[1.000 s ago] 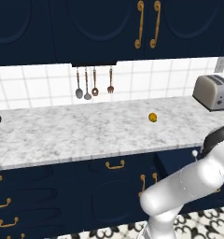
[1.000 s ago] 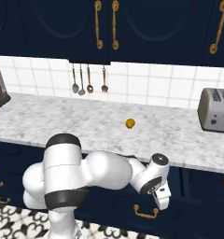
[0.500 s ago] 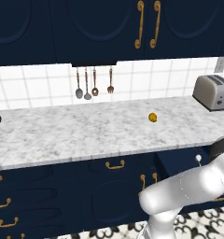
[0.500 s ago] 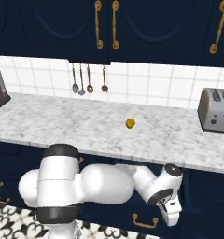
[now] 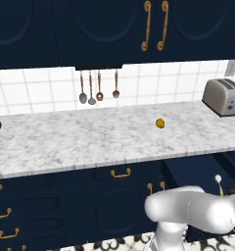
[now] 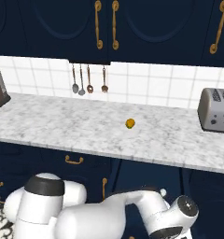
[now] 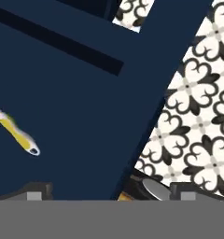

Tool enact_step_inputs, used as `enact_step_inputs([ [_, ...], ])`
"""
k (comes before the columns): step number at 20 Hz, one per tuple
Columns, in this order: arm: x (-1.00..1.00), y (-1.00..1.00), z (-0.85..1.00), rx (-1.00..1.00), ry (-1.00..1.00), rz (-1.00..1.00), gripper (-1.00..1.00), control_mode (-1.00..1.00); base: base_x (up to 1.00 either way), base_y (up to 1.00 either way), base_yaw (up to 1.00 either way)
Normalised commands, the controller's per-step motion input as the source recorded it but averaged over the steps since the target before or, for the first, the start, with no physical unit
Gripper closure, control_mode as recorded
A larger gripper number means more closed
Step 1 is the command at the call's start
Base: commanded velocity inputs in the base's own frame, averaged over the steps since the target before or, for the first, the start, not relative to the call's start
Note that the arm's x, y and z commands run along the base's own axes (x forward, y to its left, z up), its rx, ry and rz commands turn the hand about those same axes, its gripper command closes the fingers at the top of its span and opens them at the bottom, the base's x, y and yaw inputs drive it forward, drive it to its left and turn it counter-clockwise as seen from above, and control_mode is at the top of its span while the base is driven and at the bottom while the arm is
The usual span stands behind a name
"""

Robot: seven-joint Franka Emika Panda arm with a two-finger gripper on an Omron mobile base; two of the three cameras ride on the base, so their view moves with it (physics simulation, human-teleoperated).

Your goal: Pick the dish brush from the drawer and place it on the counter.

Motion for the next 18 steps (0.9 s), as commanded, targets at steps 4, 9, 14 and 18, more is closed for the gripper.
enact_step_inputs([
  [4, -0.10, -0.04, 1.00, 0.21, -0.16, 0.00, -1.00, -1.00, 0.00, 0.00, 0.00],
  [9, 0.50, -0.04, 0.99, 0.19, 0.01, 0.10, -1.00, -1.00, 0.00, 0.00, 0.00],
  [14, 0.87, -0.31, 0.27, 0.12, 0.05, 0.51, -1.00, -1.00, 0.00, 0.00, 0.00],
  [18, 0.75, -0.27, -0.14, 0.06, 0.18, 0.54, -1.00, -1.00, 0.00, 0.00, 0.00],
])
